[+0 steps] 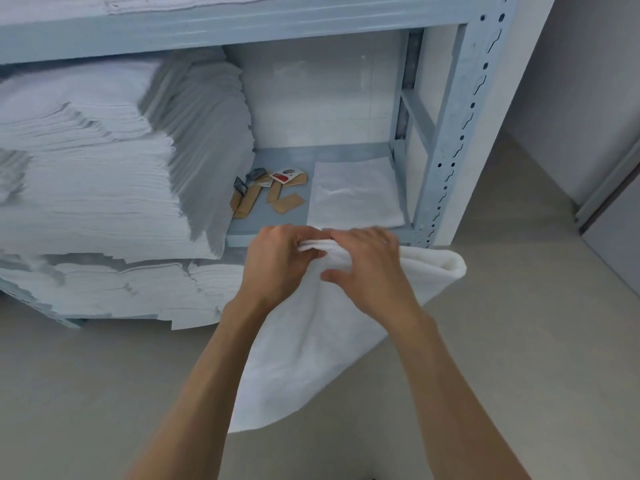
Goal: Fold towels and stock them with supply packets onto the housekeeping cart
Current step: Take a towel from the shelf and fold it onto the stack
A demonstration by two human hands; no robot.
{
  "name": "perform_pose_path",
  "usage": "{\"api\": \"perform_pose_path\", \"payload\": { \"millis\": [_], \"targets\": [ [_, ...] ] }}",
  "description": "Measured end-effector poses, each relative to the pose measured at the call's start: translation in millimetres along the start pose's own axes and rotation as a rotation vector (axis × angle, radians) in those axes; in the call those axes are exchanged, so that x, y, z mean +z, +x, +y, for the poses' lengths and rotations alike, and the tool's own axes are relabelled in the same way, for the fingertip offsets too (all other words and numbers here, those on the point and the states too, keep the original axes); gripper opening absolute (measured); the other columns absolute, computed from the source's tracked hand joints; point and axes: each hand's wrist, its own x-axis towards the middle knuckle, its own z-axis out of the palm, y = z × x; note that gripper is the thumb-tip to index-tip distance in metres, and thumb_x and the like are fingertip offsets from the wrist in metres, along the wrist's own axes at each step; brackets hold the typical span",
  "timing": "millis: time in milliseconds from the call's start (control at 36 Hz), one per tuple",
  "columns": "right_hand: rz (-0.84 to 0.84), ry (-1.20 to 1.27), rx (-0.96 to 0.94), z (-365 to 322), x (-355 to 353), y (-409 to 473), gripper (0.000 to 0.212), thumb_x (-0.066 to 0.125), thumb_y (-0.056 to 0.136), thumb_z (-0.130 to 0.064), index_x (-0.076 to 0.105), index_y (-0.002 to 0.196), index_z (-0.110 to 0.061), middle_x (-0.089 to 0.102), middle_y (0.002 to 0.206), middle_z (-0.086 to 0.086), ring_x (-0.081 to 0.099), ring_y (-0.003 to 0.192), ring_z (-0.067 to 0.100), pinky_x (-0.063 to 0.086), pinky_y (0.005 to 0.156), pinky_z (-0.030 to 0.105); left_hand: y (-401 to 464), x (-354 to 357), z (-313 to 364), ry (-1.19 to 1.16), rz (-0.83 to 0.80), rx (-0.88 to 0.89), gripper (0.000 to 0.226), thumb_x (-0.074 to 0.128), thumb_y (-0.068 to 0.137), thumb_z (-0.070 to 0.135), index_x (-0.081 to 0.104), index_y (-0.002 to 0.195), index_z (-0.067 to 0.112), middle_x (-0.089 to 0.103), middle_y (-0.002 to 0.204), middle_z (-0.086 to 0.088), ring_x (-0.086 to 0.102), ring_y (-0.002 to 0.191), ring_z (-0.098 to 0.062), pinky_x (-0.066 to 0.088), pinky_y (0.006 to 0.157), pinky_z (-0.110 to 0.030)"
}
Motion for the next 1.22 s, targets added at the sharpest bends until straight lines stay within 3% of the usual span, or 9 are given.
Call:
{"api": "perform_pose_path", "payload": {
  "millis": [56, 139, 306, 417, 583, 750, 972, 1111, 1222],
  "targets": [
    [-0.001, 0.031, -0.022, -10.0, 7.8, 10.0, 0.030, 0.068, 0.089, -0.037, 0.067, 0.116, -0.023, 0.069, 0.106, -0.001, 0.061, 0.099, 0.023, 0.041, 0.084, 0.036, -3.8, -6.8, -7.4, 0.001, 0.005, 0.008, 0.012, 0.075, 0.087, 0.013, 0.081, 0.097, 0.017, 0.078, 0.089, -0.001, 0.071, 0.076, -0.018, 0.056, 0.070, -0.042],
    [-0.009, 0.034, -0.090, -23.9, 14.8, 23.5, 0.019, 0.060, 0.096, -0.035, 0.071, 0.101, -0.020, 0.067, 0.092, 0.000, 0.058, 0.083, 0.023, 0.027, 0.066, 0.031, -12.6, -18.6, -23.0, -0.092, 0.100, -0.063, 0.017, 0.081, 0.082, 0.019, 0.078, 0.099, 0.018, 0.077, 0.086, 0.006, 0.070, 0.075, -0.008, 0.057, 0.071, -0.033],
    [-0.071, 0.004, -0.204, -54.9, 16.4, 44.8, 0.021, 0.059, 0.097, -0.029, 0.059, 0.078, -0.021, 0.057, 0.078, -0.001, 0.043, 0.070, 0.020, 0.031, 0.071, 0.033, -53.2, -25.7, -66.9, -0.459, 0.398, -0.418, 0.063, 0.092, 0.064, 0.034, 0.065, 0.121, 0.035, 0.069, 0.096, 0.015, 0.065, 0.090, 0.001, 0.050, 0.073, -0.010],
    [-0.058, -0.003, -0.236, -63.1, 5.2, 58.0, 0.038, 0.062, 0.096, -0.031, 0.043, 0.064, -0.022, 0.050, 0.071, -0.004, 0.040, 0.068, 0.023, 0.037, 0.077, 0.035, -93.4, 3.8, -89.5, -0.603, 0.308, -0.652, 0.058, 0.095, 0.058, 0.037, 0.068, 0.109, 0.034, 0.074, 0.104, 0.012, 0.071, 0.096, -0.009, 0.059, 0.075, -0.029],
    [0.002, -0.065, -0.299, -70.3, -31.3, 76.3, 0.046, 0.062, 0.095, -0.030, 0.034, 0.060, -0.022, 0.043, 0.060, -0.007, 0.039, 0.060, 0.019, 0.027, 0.071, 0.033, -112.6, 48.4, -109.5, -0.694, 0.212, -0.834, 0.049, 0.097, 0.057, 0.024, 0.073, 0.098, 0.014, 0.078, 0.094, 0.001, 0.075, 0.086, -0.018, 0.060, 0.066, -0.027],
    [0.121, -0.167, -0.317, -74.1, -74.9, 100.9, 0.046, 0.059, 0.097, -0.033, 0.034, 0.061, -0.020, 0.047, 0.064, -0.005, 0.042, 0.066, 0.023, 0.028, 0.074, 0.034, -88.4, 63.3, -115.7, -0.673, 0.110, -0.821, 0.045, 0.096, 0.060, 0.021, 0.071, 0.098, 0.017, 0.078, 0.090, 0.007, 0.074, 0.080, -0.011, 0.059, 0.063, -0.023],
    [0.334, -0.290, -0.301, -71.0, -104.2, 137.4, 0.036, 0.056, 0.097, -0.034, 0.042, 0.066, -0.022, 0.050, 0.073, -0.007, 0.042, 0.081, 0.018, 0.024, 0.077, 0.035, -52.5, 75.7, -104.1, -0.758, 0.045, -0.748, 0.021, 0.084, 0.079, 0.028, 0.073, 0.097, 0.022, 0.078, 0.093, 0.008, 0.074, 0.086, -0.013, 0.058, 0.069, -0.025],
    [0.486, -0.239, -0.244, -57.0, -99.5, 154.8, 0.007, 0.058, 0.096, -0.028, 0.061, 0.090, -0.030, 0.057, 0.098, -0.012, 0.052, 0.113, 0.014, 0.019, 0.110, 0.043, -21.2, 74.8, -75.1, -0.768, -0.009, -0.640, 0.024, 0.076, 0.088, 0.033, 0.075, 0.093, 0.010, 0.078, 0.092, -0.003, 0.074, 0.086, -0.020, 0.059, 0.079, -0.043],
    [0.511, -0.242, -0.190, -30.0, -80.6, 153.2, 0.061, 0.063, 0.089, -0.019, 0.043, 0.147, -0.024, 0.034, 0.156, 0.001, 0.021, 0.149, 0.019, 0.006, 0.118, 0.049, 0.0, 73.5, -53.7, -0.791, -0.004, -0.581, 0.046, 0.074, 0.089, 0.032, 0.065, 0.090, -0.013, 0.072, 0.091, -0.022, 0.070, 0.081, -0.029, 0.050, 0.067, -0.037]
  ]
}}
